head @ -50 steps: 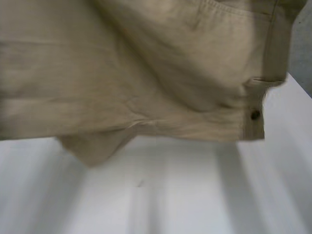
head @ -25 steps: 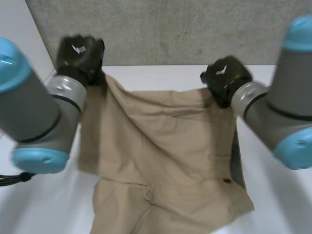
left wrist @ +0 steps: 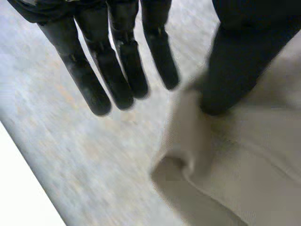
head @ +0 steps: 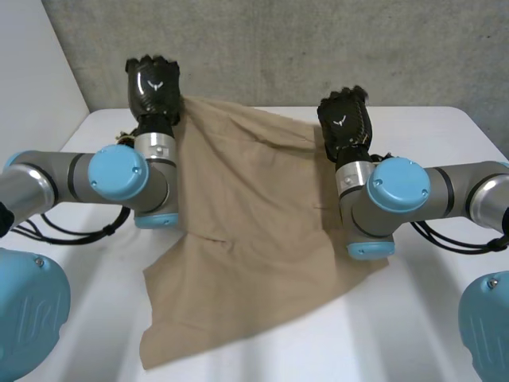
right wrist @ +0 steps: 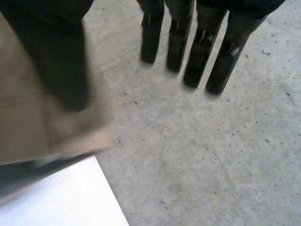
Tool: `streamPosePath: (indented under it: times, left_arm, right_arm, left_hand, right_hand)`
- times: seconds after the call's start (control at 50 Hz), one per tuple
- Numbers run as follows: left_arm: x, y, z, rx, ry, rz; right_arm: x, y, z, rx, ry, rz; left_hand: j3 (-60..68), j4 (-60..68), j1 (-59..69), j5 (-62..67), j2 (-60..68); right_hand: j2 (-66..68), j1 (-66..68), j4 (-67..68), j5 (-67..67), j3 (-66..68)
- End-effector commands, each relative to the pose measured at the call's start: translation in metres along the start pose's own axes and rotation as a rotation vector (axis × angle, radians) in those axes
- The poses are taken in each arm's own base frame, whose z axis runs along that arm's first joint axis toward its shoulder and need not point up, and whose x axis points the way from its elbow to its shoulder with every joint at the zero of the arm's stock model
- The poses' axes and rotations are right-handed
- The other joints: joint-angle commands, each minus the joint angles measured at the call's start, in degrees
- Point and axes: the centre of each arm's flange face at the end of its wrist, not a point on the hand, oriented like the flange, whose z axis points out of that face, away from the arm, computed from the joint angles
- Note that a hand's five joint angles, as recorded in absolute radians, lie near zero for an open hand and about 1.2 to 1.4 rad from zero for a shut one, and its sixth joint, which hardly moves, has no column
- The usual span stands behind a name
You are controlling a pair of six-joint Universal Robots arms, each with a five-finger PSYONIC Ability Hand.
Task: Fold the shorts.
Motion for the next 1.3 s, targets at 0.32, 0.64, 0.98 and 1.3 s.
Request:
streamPosePath:
  times: [0.32,0.64,0.98,1.3]
  left_arm:
    - [-0.019,-0.051,-0.046,-0.059,0.113,-0.017]
    - [-0.074,-0.116,-0.155,-0.532,0.302,-0.28]
    - [-0.076,-0.146,-0.272,-0.902,0.578,-0.285]
    - [-0.071,-0.145,-0.304,-1.031,0.674,-0.346]
  right_arm:
    - [0.092,-0.053,-0.038,-0.156,-0.273,0.328]
    - [0.13,-0.041,-0.117,-0.418,-0.587,0.394]
    - [0.103,-0.016,-0.168,-0.537,-0.856,0.358]
    - [0.075,0.023,-0.149,-0.485,-0.793,0.314]
  left_hand:
    - [-41.5,-41.6,-38.0,-40.1,-40.4]
    - [-40.5,-40.6,-37.0,-39.1,-39.4]
    - [-19.3,-19.4,-15.8,-17.9,-18.2]
    - [-21.8,-21.9,-18.3,-20.4,-20.7]
  right_hand:
    - [-32.3,-23.8,-32.7,-34.7,-32.4]
    - [-10.2,-1.7,-10.6,-12.6,-10.4]
    - [23.6,32.2,23.3,21.2,23.5]
    - [-5.0,3.6,-5.3,-7.3,-5.1]
